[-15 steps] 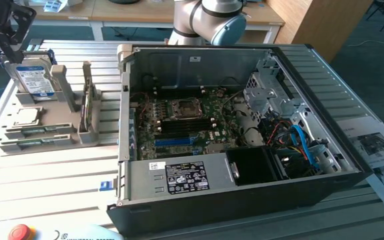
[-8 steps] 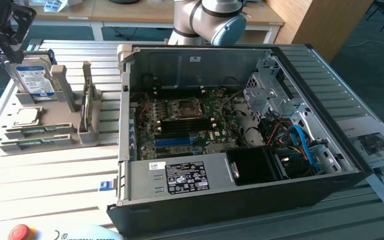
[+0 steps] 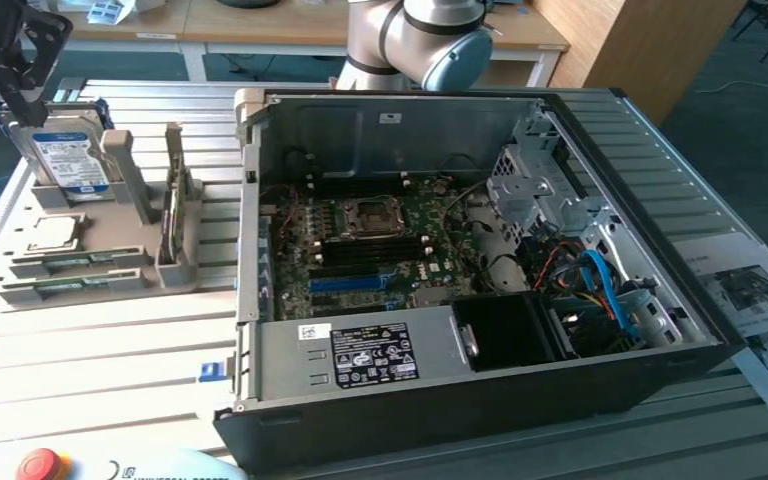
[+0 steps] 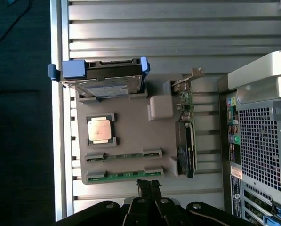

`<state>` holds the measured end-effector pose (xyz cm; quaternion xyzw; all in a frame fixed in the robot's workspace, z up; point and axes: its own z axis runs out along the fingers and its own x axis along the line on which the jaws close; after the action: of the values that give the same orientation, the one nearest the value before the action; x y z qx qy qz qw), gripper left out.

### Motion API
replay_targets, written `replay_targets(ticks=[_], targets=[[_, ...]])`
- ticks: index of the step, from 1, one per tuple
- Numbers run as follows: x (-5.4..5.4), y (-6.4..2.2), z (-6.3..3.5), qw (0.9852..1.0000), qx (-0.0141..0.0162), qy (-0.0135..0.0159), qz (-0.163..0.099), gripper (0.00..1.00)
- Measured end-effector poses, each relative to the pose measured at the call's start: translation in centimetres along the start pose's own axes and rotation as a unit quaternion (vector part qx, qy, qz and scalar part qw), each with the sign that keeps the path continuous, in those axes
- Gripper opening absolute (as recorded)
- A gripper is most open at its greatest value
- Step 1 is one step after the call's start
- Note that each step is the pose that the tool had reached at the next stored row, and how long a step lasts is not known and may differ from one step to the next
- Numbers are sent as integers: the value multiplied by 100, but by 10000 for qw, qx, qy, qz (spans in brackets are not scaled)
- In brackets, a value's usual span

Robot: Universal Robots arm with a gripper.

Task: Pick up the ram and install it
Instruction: 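Pick up the ram and move it above insertion slot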

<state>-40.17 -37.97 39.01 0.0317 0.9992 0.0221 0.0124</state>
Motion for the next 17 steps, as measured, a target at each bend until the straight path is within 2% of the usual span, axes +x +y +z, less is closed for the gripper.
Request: replay_targets(ticks=[5, 9, 13, 17], targets=[[0, -1, 0, 9997, -5, 11, -231, 11], [0, -1, 1, 9989, -8, 20, -465, 11], [0, -1, 1, 9974, -10, 32, -717, 11], [0, -1, 0, 9951, -16, 44, -991, 11]])
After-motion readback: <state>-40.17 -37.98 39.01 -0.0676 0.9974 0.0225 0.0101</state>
